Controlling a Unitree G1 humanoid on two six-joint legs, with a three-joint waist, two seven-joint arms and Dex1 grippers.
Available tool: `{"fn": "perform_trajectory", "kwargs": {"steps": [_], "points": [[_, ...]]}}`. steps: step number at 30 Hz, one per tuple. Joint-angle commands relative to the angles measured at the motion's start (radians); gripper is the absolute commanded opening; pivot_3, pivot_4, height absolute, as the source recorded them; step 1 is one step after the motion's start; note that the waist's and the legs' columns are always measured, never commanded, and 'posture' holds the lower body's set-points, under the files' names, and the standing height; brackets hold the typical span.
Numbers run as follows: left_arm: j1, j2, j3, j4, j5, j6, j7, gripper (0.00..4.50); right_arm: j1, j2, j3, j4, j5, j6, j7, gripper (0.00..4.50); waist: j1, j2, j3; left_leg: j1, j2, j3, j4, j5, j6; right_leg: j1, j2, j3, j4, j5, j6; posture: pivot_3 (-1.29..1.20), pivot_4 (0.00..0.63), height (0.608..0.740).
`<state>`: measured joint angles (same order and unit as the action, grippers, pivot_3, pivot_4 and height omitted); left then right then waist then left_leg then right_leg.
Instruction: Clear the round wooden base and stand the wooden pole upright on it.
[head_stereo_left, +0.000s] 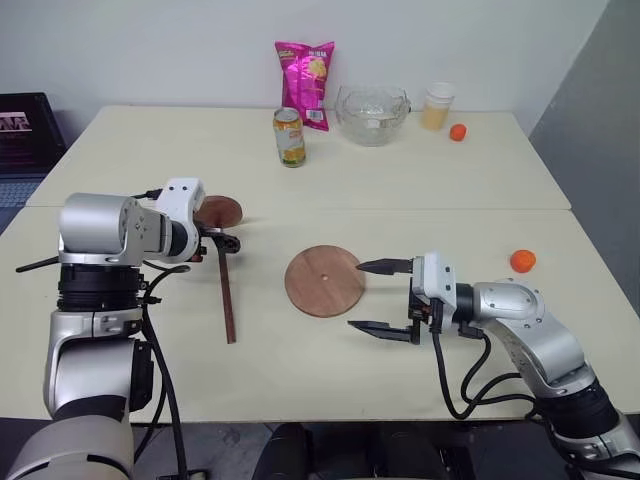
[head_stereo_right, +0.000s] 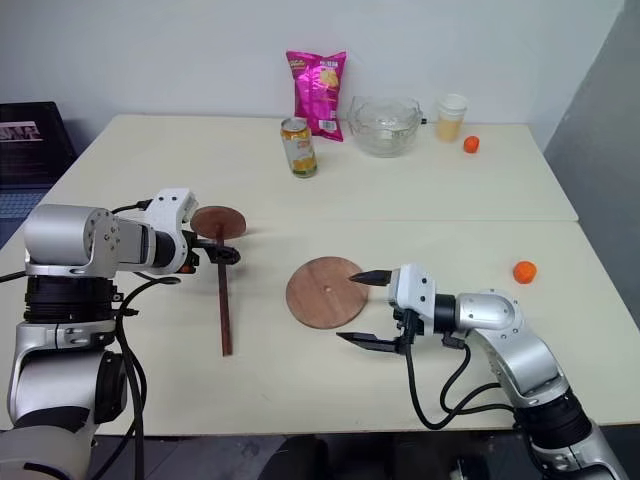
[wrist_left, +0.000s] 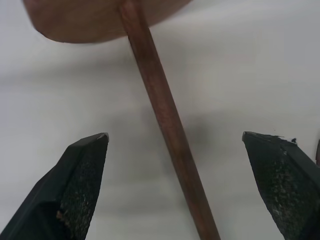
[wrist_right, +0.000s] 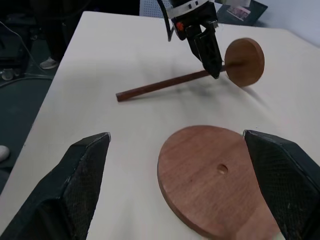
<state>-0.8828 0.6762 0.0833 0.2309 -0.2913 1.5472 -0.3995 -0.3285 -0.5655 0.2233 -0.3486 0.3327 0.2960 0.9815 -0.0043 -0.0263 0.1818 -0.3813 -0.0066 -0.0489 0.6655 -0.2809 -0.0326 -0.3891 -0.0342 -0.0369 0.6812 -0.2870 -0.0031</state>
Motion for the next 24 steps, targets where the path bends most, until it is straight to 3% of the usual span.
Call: {"fn": "perform_trajectory", "kwargs": {"steps": [1,9,21,24], "points": [[-0.028,-0.007,0.028,0.023,0.016,-0.028,0.024,4.5,-0.058,-0.039,-0.042,-0.027,0.006,0.073,-0.013,4.47,-0.001,0.0,0.0,0.0,0.0,0.0,0.0,0.0,0.0,0.0,0.0,0.0,0.0,0.0,0.0,0.0,0.15,0.74],[-0.015,-0.027,0.05,0.068,0.018,-0.07,0.05,4.5,-0.153,-0.093,-0.043,0.009,0.023,0.132,0.04,4.47,0.001,0.0,0.0,0.0,0.0,0.0,0.0,0.0,0.0,0.0,0.0,0.0,0.0,0.0,0.0,0.0,0.15,0.74],[-0.025,-0.117,0.063,0.126,0.02,-0.096,0.082,4.5,-0.154,-0.102,-0.039,-0.007,0.036,0.143,0.083,4.47,0.002,0.0,0.0,0.0,0.0,0.0,0.0,0.0,0.0,0.0,0.0,0.0,0.0,0.0,0.0,0.0,0.15,0.74],[-0.026,-0.117,0.054,0.147,0.024,-0.112,0.081,3.82,-0.153,-0.106,-0.043,-0.011,0.04,0.151,0.089,4.5,0.002,0.0,0.0,0.0,0.0,0.0,0.0,0.0,0.0,0.0,0.0,0.0,0.0,0.0,0.0,0.0,0.15,0.74]]}}
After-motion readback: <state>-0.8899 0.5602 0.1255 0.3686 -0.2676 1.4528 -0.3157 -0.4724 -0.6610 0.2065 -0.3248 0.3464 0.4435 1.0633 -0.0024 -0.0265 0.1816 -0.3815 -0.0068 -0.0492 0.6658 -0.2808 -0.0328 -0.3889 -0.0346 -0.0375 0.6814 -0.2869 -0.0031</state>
